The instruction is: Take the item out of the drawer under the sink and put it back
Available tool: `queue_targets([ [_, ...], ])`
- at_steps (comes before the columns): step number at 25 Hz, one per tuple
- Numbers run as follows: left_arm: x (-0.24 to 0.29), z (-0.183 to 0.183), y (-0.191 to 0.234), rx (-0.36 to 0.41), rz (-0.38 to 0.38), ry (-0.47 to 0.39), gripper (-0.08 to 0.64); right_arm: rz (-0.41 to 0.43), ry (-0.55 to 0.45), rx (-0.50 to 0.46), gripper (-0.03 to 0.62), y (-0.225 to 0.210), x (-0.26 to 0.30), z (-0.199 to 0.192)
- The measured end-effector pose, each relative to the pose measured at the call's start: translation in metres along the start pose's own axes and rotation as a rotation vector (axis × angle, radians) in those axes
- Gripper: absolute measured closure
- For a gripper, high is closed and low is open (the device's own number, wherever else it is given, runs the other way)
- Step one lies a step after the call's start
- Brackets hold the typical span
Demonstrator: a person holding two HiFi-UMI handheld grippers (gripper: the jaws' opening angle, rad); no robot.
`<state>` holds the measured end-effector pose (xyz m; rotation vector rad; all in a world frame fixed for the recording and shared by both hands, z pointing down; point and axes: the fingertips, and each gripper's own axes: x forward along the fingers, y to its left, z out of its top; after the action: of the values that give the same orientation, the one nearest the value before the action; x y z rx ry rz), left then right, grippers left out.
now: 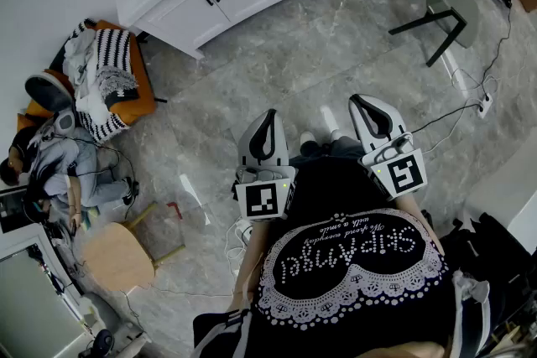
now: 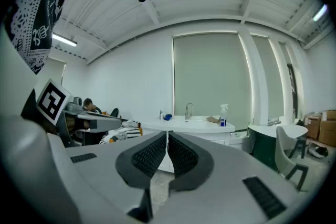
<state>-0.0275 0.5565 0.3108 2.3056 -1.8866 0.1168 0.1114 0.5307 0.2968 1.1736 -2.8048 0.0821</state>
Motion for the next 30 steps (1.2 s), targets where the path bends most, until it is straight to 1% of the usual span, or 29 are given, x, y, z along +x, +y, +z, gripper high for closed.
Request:
queue_targets([
  [3,-0.002,-0.008,0.002,0.035,-0.016,0.032,0.554,-0.012,0.001,0.02,0.566,0.0,-0.002,-0.004],
  [11,-0.004,-0.011,0.01,0.006,0.002,0.031,0.554,-0.012,0.011,0.01,0.566,0.003,0.0,-0.008],
  [19,-0.004,-0.009,0.016,0.009,-0.009,0.023,0.554,-0.01,0.035,0.006,0.566,0.009,0.007,-0.012],
  [24,-0.004,-0.013,0.017,-0.006,-0.026,0.044,0.554,0.006,0.055,0.042,0.565,0.014,0.006,-0.016],
  [26,-0.003,-0.017,0.017,-0.005,-0.038,0.065,0.554,0.019,0.047,0.062,0.565,0.015,0.007,-0.014],
  [30,-0.004,-0.019,0.012,0.001,-0.054,0.073,0.554,0.044,0.054,0.085,0.565,0.018,0.006,-0.014],
])
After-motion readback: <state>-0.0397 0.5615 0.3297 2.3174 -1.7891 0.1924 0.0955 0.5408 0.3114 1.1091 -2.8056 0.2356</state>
